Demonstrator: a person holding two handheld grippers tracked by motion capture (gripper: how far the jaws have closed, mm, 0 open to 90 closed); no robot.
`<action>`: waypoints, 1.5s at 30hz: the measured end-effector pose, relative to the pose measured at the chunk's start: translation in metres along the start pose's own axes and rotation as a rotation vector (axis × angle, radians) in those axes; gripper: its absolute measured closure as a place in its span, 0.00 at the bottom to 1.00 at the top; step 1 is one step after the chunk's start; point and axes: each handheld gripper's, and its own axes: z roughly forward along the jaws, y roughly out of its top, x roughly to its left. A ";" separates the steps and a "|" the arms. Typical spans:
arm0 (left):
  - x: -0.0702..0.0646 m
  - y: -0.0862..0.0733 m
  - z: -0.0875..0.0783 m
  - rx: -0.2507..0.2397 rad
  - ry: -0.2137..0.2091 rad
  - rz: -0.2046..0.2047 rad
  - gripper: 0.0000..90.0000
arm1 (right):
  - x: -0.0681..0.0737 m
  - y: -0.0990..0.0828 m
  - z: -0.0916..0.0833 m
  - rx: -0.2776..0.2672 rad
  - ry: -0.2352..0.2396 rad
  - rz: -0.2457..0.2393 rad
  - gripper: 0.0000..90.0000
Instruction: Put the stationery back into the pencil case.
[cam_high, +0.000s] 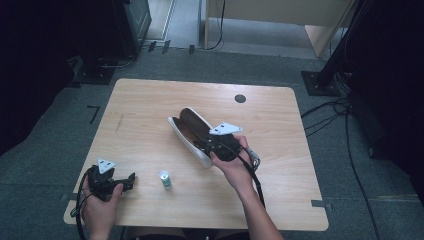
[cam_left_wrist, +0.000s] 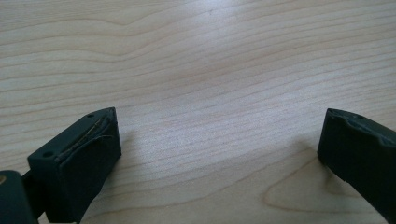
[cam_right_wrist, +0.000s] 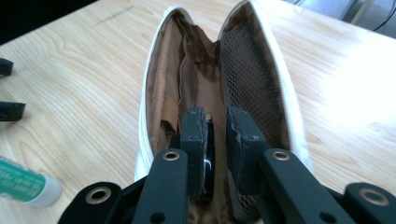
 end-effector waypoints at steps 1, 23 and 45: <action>0.000 0.000 0.000 0.000 0.000 -0.002 0.00 | -0.001 -0.001 -0.004 -0.005 0.000 0.003 0.86; 0.000 0.000 0.000 0.001 -0.001 0.001 0.00 | -0.036 -0.069 -0.064 -0.052 -0.057 0.134 0.82; 0.000 0.000 0.000 0.001 -0.001 0.002 0.00 | -0.016 -0.143 -0.075 0.013 -0.056 0.158 0.84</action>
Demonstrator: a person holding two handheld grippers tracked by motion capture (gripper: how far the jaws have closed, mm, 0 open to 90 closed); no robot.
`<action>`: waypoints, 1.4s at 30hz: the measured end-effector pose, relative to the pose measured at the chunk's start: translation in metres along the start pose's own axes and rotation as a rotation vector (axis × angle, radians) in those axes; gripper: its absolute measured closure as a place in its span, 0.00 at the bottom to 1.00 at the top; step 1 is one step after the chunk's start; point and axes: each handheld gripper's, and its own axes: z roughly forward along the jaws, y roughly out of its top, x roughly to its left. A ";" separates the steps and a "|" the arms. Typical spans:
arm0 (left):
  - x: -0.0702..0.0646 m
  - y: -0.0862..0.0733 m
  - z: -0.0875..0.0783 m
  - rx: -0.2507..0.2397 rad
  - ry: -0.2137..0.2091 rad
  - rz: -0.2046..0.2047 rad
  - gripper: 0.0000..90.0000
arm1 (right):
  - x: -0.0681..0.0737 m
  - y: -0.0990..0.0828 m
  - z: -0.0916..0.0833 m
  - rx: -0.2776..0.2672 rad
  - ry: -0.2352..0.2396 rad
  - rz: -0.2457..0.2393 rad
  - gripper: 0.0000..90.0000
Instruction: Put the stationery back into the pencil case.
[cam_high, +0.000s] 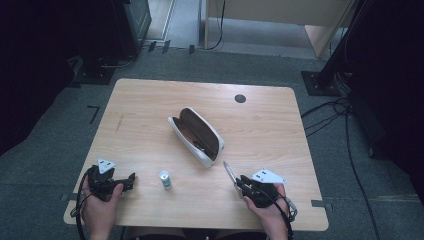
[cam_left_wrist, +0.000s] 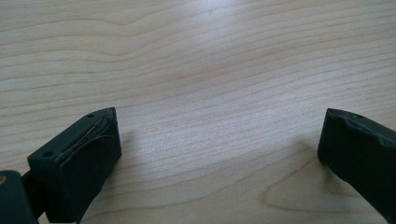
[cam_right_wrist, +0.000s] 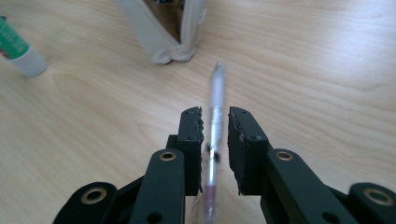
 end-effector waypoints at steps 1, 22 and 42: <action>0.000 0.000 0.000 0.000 0.000 0.000 0.00 | 0.001 -0.002 -0.001 0.003 -0.008 0.003 0.84; 0.000 0.000 0.000 0.000 -0.001 0.000 0.00 | 0.019 -0.030 -0.003 -0.014 -0.048 -0.091 0.89; 0.000 0.000 0.000 0.000 0.000 0.000 0.00 | 0.018 -0.037 0.002 -0.024 -0.155 -0.173 0.84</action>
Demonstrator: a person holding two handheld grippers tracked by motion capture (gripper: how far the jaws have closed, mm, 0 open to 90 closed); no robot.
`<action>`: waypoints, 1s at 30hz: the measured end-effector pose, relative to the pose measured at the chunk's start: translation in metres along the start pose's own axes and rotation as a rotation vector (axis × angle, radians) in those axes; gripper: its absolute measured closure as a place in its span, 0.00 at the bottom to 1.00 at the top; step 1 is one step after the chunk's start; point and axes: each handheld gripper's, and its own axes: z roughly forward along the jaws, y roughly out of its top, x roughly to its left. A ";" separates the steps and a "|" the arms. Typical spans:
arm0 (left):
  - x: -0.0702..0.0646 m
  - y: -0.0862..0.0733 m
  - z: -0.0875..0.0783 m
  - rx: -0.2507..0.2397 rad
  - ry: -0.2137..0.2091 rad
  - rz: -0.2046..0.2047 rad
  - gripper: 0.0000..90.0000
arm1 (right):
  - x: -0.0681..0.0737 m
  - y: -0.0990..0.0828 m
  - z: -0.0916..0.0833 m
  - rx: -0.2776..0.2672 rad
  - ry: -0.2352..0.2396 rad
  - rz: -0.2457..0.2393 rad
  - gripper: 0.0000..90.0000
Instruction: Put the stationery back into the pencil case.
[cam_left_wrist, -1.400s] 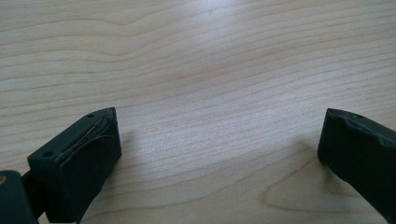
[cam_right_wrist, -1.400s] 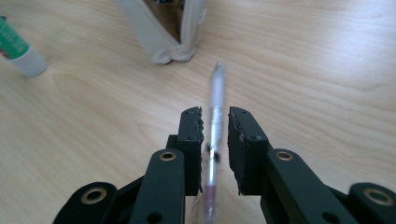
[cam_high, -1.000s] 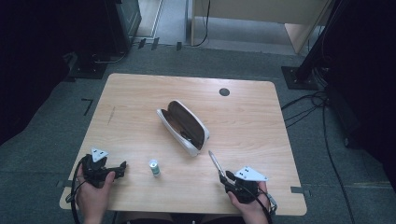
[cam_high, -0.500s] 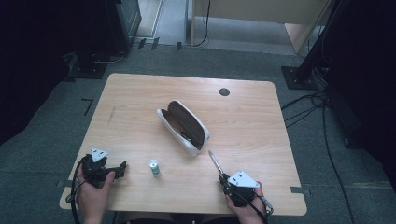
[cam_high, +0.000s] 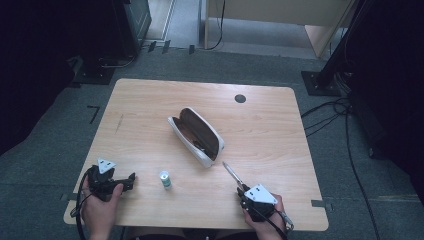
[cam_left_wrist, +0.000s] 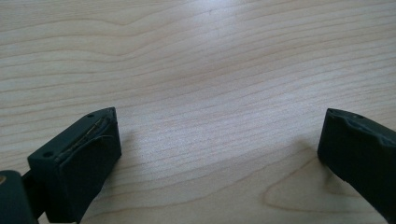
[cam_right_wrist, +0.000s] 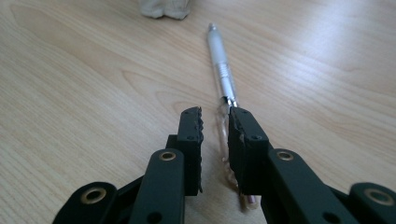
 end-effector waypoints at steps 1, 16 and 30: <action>0.000 0.000 0.000 0.000 0.000 0.000 0.00 | -0.001 0.000 -0.001 -0.010 -0.001 0.000 0.84; 0.000 0.000 0.000 0.000 0.000 0.000 0.00 | -0.007 -0.004 0.005 0.038 -0.025 -0.014 0.83; 0.000 0.000 0.000 -0.001 0.000 -0.001 0.00 | -0.022 -0.001 0.007 0.036 -0.022 0.014 0.74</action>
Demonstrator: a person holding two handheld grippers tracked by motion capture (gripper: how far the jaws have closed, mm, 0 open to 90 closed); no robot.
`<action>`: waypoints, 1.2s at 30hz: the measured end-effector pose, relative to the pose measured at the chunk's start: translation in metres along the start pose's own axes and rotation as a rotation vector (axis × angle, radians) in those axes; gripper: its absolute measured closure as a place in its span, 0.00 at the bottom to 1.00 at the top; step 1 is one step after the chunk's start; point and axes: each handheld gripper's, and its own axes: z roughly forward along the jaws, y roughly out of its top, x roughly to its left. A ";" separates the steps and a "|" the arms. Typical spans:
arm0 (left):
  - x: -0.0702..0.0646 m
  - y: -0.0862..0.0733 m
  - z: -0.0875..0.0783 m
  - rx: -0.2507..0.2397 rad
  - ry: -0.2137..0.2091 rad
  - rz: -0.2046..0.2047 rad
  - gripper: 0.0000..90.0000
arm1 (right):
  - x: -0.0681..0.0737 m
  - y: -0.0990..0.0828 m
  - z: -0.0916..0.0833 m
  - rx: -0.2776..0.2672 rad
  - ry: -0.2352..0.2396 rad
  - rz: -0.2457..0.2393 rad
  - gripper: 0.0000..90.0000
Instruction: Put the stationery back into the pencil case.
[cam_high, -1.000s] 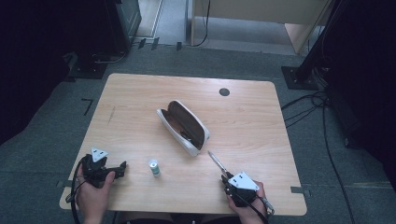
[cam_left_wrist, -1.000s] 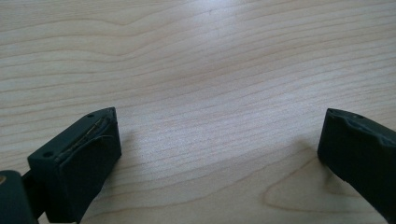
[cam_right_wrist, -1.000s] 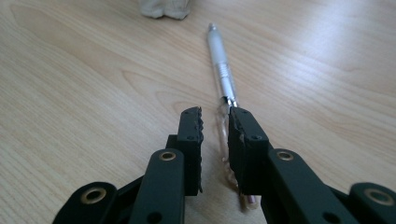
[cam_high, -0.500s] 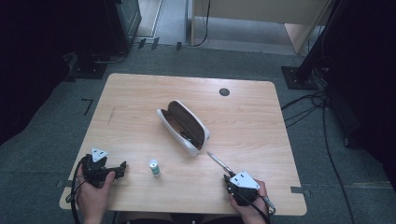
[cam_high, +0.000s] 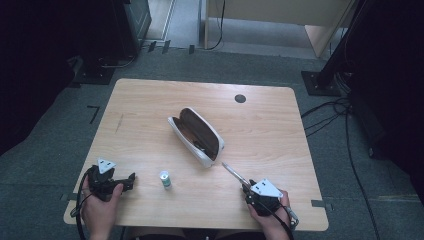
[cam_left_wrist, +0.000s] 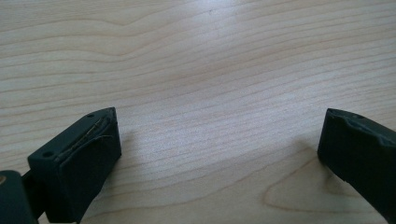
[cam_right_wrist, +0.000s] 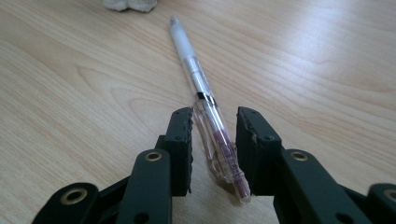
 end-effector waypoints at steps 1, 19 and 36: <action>0.000 0.000 0.000 0.001 0.000 0.001 0.00 | 0.000 0.000 0.001 0.002 0.005 0.001 0.74; 0.000 0.000 0.000 0.001 0.000 0.001 0.00 | -0.002 -0.004 -0.003 0.005 0.041 0.102 0.85; 0.000 0.000 0.000 0.001 0.000 0.001 0.00 | -0.001 -0.007 -0.005 0.007 0.042 0.129 0.85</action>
